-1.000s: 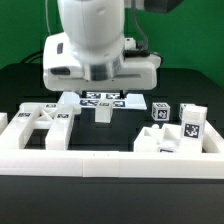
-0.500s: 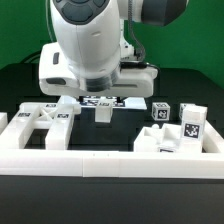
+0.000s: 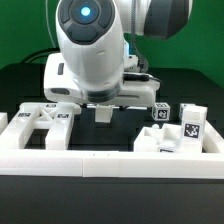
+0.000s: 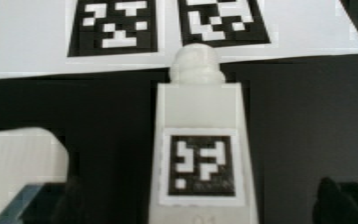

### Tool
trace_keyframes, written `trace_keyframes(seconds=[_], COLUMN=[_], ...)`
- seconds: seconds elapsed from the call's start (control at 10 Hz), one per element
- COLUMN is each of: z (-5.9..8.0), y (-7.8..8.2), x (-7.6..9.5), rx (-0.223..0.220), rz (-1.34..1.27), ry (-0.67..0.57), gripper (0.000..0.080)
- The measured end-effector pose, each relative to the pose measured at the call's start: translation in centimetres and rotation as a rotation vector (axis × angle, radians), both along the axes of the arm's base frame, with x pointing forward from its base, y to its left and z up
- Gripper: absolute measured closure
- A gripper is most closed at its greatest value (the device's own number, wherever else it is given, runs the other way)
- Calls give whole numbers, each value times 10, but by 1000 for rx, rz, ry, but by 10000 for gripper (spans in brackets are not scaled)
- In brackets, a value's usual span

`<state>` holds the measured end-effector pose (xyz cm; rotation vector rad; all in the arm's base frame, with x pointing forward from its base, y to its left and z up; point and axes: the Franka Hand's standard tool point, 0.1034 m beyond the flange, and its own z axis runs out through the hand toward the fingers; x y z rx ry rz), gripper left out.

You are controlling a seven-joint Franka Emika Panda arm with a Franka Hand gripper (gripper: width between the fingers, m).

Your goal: Assemble chair

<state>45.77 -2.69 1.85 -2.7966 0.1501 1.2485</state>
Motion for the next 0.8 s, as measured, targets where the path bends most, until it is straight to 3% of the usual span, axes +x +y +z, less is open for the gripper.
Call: trace_keyframes(seconds=[0.2,0.5,0.8], z=[2,6,3], y=[0,0,3], x=[2,-7,6], rx=[40,41,30], rz=[36,30,35], ry=[-13,95,111], gripper=[150,150,150])
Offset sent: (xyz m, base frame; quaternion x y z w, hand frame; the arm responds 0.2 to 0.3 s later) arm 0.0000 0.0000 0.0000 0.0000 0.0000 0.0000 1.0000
